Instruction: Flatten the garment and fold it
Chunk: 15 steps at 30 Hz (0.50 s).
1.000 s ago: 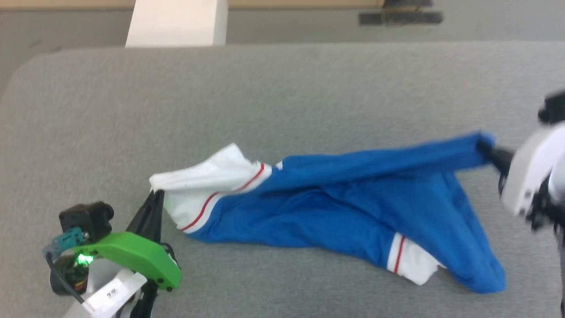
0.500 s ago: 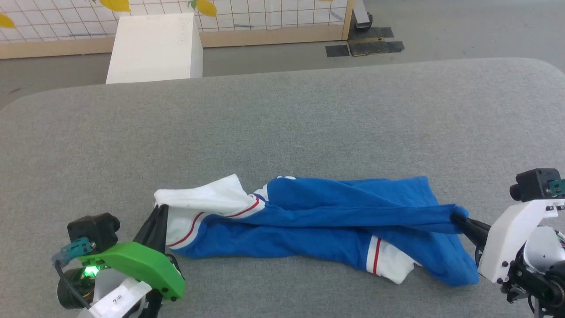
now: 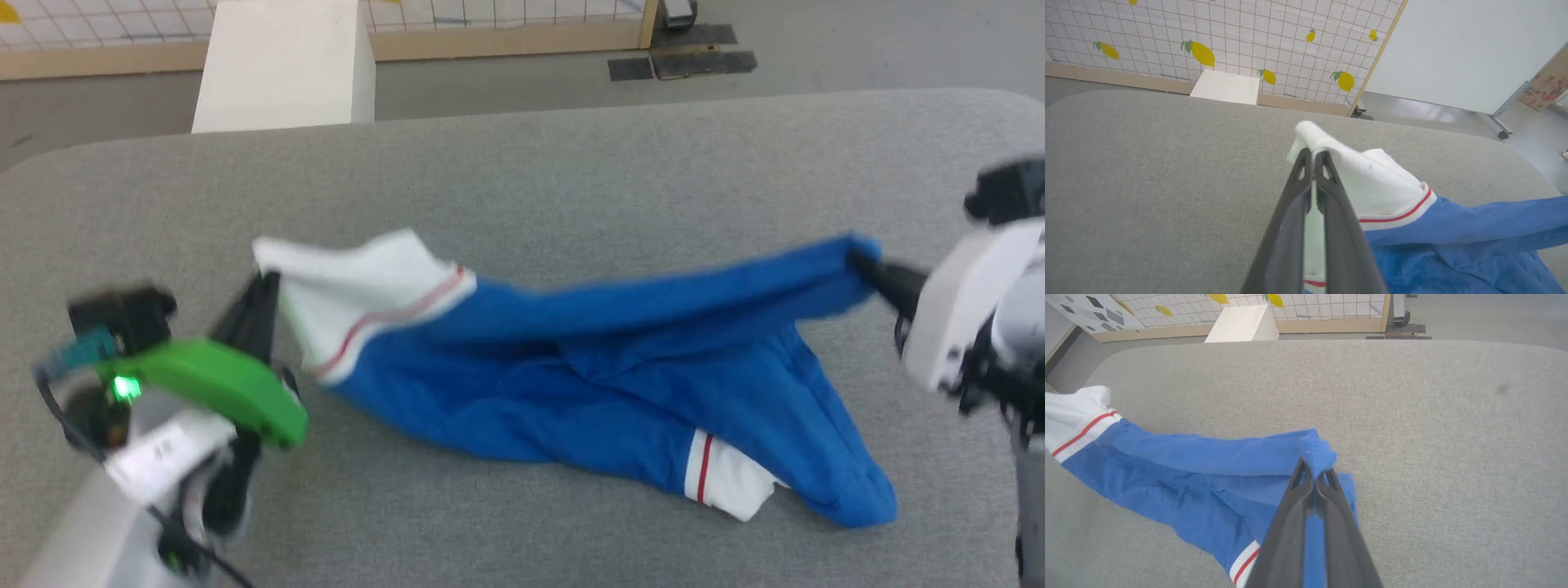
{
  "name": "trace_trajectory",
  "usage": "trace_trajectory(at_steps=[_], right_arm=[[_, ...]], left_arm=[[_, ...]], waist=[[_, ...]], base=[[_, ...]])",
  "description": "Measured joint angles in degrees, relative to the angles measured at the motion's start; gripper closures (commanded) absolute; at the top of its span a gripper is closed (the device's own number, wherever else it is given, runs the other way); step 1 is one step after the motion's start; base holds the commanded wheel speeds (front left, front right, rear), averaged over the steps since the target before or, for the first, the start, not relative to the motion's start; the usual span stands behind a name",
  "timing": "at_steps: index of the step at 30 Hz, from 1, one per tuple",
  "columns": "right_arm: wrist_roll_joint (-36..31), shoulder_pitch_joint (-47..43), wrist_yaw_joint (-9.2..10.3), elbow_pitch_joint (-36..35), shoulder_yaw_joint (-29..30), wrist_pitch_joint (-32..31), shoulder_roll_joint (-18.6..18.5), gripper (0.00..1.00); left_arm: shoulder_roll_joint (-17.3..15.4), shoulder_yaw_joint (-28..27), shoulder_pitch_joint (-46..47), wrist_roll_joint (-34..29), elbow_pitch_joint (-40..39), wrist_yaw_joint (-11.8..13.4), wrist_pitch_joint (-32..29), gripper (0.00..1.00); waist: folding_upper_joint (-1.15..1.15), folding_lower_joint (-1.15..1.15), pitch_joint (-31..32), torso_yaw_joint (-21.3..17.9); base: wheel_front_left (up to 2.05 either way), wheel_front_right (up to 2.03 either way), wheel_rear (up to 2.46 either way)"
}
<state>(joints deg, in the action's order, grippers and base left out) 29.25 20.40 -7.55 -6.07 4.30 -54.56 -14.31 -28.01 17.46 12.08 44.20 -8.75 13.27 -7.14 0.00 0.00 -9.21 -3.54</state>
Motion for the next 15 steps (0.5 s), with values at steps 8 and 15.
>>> trace_trajectory(at_steps=[8, 15], right_arm=[[-1.4, 14.8, 0.00, 6.2, -1.2, -2.2, -2.3, 1.00], [-4.1, 26.6, 0.00, 12.0, -1.2, -0.2, -1.4, 1.00]], left_arm=[[-1.0, 0.3, 17.6, -0.3, 7.5, -4.6, -3.3, 1.00], [-0.4, 1.5, 32.3, -2.1, 16.3, -7.8, -3.8, 1.00]], waist=[[0.00, 0.00, -2.7, 1.9], [0.00, 0.01, -5.8, 3.5]], base=[[0.00, 0.00, 0.00], [0.00, 0.00, 0.00]])
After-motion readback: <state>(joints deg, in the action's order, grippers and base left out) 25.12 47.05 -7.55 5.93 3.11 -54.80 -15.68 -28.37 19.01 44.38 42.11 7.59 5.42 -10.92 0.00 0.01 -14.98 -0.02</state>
